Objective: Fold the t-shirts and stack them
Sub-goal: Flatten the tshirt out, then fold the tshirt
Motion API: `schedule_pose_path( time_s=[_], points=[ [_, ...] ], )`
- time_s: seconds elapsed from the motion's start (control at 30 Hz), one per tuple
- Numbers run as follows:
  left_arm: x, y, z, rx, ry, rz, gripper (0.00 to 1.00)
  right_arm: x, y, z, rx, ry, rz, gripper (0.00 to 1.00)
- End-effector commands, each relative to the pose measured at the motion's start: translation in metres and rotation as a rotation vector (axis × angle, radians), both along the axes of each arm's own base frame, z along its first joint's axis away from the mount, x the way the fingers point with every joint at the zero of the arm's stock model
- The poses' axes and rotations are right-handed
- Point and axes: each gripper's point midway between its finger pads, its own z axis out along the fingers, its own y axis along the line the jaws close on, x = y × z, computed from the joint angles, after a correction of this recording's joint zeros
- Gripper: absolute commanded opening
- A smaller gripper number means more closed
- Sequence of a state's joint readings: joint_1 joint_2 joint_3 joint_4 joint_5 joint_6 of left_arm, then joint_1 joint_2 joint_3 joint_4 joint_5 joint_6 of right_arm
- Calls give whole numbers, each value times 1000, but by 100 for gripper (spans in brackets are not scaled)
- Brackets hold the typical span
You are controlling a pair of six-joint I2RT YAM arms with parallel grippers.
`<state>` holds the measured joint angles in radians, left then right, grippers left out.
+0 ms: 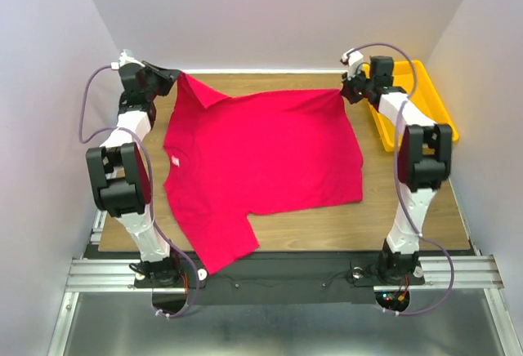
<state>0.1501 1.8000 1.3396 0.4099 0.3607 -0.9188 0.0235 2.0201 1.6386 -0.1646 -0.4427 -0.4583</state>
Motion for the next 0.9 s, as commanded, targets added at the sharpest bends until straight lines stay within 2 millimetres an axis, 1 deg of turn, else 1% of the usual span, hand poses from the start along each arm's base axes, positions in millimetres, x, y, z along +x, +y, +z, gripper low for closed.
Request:
schedule_pose_path(
  time_s=[0.0, 0.03, 0.07, 0.1, 0.13, 0.17, 0.23, 0.27, 0.3, 0.4, 0.5, 0.57, 0.7, 0.87],
  points=[
    [19, -1, 54, 90, -206, 16, 0, 47, 6, 17, -29, -154, -7, 0],
    [24, -1, 52, 90, -205, 19, 0, 58, 4, 8, -42, -153, -25, 1],
    [28, 0, 48, 90, -198, 23, 0, 63, 3, 2, -48, -154, -34, 1],
    [34, 1, 36, 88, -179, 27, 0, 68, 4, 1, -56, -160, -42, 1],
    [38, 1, 36, 88, -181, 26, 0, 74, 1, 4, -66, -176, -63, 1],
    [41, 2, 34, 89, -179, 29, 0, 77, -1, -5, -72, -164, -70, 0],
    [48, 0, 27, 92, -167, 25, 0, 89, -3, 4, -81, -215, -102, 1],
    [51, -1, 21, 92, -157, 20, 0, 92, -5, 1, -85, -215, -112, 1],
    [52, -1, 23, 93, -160, 21, 0, 94, -6, 0, -87, -218, -120, 1],
    [55, -4, 18, 96, -156, 12, 0, 99, -10, 5, -98, -248, -142, 1],
    [55, -6, 19, 104, -160, 2, 0, 107, -19, 17, -120, -305, -188, 1],
    [54, -8, 18, 111, -162, -8, 0, 110, -19, 22, -132, -334, -187, 1],
    [49, -13, 24, 127, -185, -42, 0, 109, -16, 25, -146, -352, -159, 1],
    [41, -18, 29, 152, -210, -69, 0, 103, -17, 21, -164, -344, -148, 1]
  ],
)
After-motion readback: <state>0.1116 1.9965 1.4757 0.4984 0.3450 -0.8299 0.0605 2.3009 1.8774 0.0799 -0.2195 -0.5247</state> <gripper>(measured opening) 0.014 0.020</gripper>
